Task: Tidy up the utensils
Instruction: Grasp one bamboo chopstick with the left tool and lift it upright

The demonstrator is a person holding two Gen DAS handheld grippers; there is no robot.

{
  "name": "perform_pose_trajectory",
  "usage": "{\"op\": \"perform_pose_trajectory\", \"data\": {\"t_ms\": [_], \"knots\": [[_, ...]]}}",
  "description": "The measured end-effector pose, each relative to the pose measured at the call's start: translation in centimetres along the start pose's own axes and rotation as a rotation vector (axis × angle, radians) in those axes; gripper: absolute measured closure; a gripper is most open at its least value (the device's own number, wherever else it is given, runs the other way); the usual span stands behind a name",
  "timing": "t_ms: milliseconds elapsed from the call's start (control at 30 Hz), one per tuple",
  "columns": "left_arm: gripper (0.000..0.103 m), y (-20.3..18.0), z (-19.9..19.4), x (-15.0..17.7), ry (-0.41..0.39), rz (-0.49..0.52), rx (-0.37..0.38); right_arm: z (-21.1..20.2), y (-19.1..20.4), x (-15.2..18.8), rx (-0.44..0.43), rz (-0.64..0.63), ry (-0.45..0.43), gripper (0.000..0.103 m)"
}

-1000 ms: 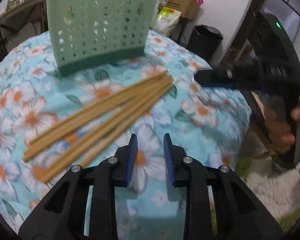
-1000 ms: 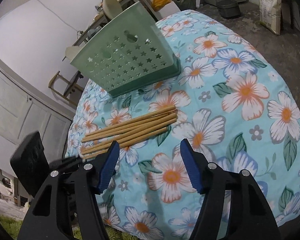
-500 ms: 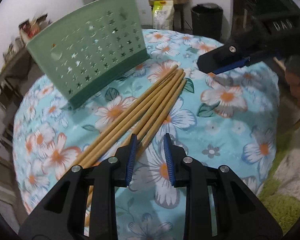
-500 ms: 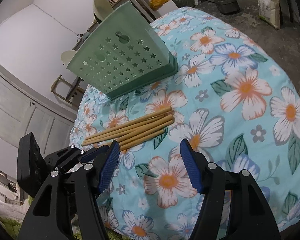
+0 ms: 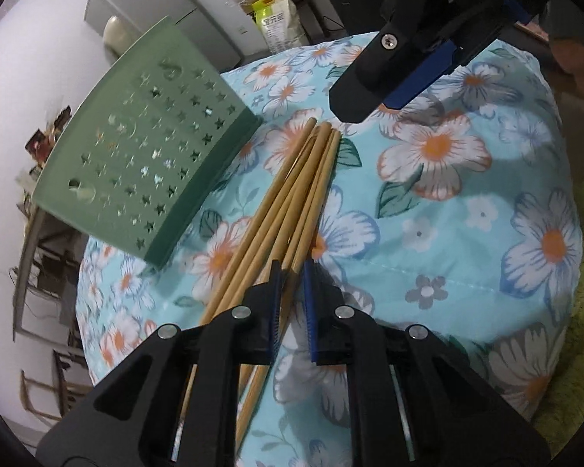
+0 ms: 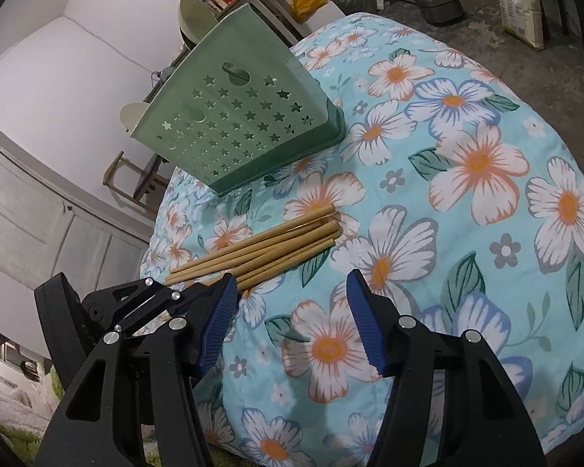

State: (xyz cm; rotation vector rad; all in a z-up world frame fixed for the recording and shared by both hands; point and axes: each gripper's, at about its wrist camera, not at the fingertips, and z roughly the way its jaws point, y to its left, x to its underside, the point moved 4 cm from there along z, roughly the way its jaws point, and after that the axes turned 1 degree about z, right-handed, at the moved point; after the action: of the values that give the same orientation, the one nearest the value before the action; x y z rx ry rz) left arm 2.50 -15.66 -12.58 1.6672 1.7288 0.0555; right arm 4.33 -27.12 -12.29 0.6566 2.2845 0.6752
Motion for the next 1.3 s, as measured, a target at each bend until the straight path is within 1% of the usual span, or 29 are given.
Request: {"op": "perform_pose_trajectory", "data": {"t_ms": [100, 200, 267, 367, 433, 533, 600, 667, 700, 800, 900, 1000, 1100, 1133, 1167, 1233, 1267, 1300], "knots": [[0.095, -0.1, -0.2, -0.3, -0.02, -0.005, 0.006, -0.5, 0.0, 0.3, 0.0, 0.006, -0.012, 0.045], [0.096, -0.7, -1.0, -0.1, -0.03, -0.005, 0.033, -1.0, 0.0, 0.3, 0.005, 0.004, -0.024, 0.045], [0.096, -1.2, -1.6, 0.3, -0.033, -0.005, 0.056, -1.2, -0.1, 0.3, 0.005, 0.01, -0.03, 0.045], [0.095, -1.6, -2.4, 1.0, -0.028, -0.032, 0.114, -1.3, -0.3, 0.2, 0.006, 0.016, -0.032, 0.045], [0.095, -1.4, -2.7, 1.3, -0.019, -0.071, 0.15, -1.4, -0.4, 0.1, 0.007, 0.015, -0.034, 0.045], [0.092, -0.3, -2.9, 1.1, -0.02, -0.178, 0.229, -1.6, -0.8, -0.1, 0.004, 0.028, -0.041, 0.045], [0.086, 0.7, -3.0, 0.9, -0.033, -0.258, 0.302, -1.8, -1.1, -0.2, -0.001, 0.046, -0.048, 0.045], [0.082, 1.4, -3.0, 0.3, -0.053, -0.312, 0.351, -2.1, -1.5, -0.3, -0.005, 0.062, -0.056, 0.045], [0.082, 1.6, -2.9, 0.0, -0.06, -0.322, 0.364, -2.3, -1.7, -0.4, -0.005, 0.069, -0.059, 0.045], [0.082, 1.1, -2.5, -1.0, -0.051, -0.314, 0.366, -2.6, -2.4, -0.5, -0.01, 0.093, -0.066, 0.045], [0.082, 0.2, -1.2, -2.0, -0.017, -0.263, 0.332, -2.5, -2.9, -0.6, -0.02, 0.114, -0.065, 0.045], [0.082, -0.6, 0.6, -2.7, 0.019, -0.229, 0.323, -2.4, -3.1, -0.6, -0.03, 0.125, -0.062, 0.045], [0.084, -0.7, 1.1, -3.2, 0.021, -0.232, 0.325, -2.4, -3.3, -0.7, -0.03, 0.129, -0.061, 0.045], [0.085, -0.7, 1.2, -3.3, 0.023, -0.237, 0.33, -2.3, -3.3, -0.7, -0.031, 0.13, -0.062, 0.045], [0.09, -0.6, 1.1, -3.4, 0.024, -0.243, 0.335, -2.3, -3.3, -0.7, -0.033, 0.133, -0.062, 0.045], [0.094, -0.2, 1.1, -3.4, 0.028, -0.257, 0.329, -2.4, -3.5, -0.7, -0.042, 0.143, -0.064, 0.045], [0.098, 0.0, 1.0, -3.4, 0.025, -0.267, 0.321, -2.5, -3.5, -0.7, -0.046, 0.147, -0.065, 0.045], [0.098, 0.2, 0.8, -3.3, 0.022, -0.277, 0.32, -2.6, -3.6, -0.7, -0.054, 0.153, -0.067, 0.045]]}}
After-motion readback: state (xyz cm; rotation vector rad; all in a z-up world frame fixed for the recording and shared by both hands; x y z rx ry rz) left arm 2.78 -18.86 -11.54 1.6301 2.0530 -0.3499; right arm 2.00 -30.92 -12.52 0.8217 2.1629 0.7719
